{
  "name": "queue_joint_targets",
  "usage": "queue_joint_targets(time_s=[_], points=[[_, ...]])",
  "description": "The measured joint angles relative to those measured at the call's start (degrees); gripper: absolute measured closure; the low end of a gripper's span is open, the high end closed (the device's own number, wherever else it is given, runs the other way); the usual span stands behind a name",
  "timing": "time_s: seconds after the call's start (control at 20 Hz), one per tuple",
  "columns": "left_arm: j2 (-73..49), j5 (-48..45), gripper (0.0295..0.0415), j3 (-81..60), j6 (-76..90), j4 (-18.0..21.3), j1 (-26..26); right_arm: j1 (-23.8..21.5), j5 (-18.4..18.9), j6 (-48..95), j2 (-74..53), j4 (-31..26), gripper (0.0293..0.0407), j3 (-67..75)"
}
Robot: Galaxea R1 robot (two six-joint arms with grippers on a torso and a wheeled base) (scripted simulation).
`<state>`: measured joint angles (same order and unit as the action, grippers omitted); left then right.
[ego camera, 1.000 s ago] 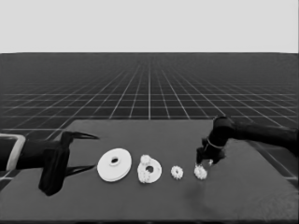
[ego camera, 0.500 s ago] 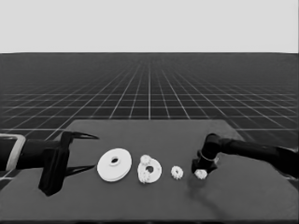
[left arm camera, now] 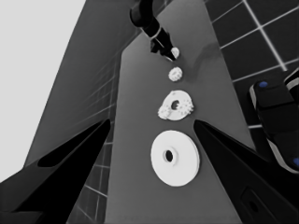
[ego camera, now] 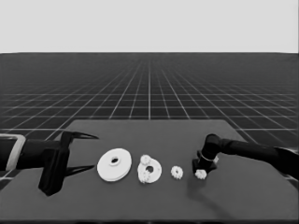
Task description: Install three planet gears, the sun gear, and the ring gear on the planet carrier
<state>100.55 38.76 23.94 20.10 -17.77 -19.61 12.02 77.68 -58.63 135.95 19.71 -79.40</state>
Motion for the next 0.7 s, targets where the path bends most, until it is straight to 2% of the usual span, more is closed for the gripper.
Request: queue_joint_targets(time_s=[0.2, 0.3, 0.4, 0.7], points=[[0.00, 0.00, 0.0326, 0.00, 0.00, 0.00, 0.00, 0.00, 0.00, 0.00, 0.00, 0.00, 0.0388, 0.00], [0.00, 0.00, 0.0326, 0.00, 0.00, 0.00, 0.00, -7.27, 4.87, -2.25, -2.81, -5.88, 0.0388, 6.37], [0.00, 0.00, 0.0326, 0.00, 0.00, 0.00, 0.00, -10.40, 6.35, -2.61, -3.31, -8.42, 0.0387, 7.49], [0.00, 0.00, 0.0326, 0.00, 0.00, 0.00, 0.00, -11.88, 7.06, -2.68, -3.44, -9.77, 0.0387, 7.77]])
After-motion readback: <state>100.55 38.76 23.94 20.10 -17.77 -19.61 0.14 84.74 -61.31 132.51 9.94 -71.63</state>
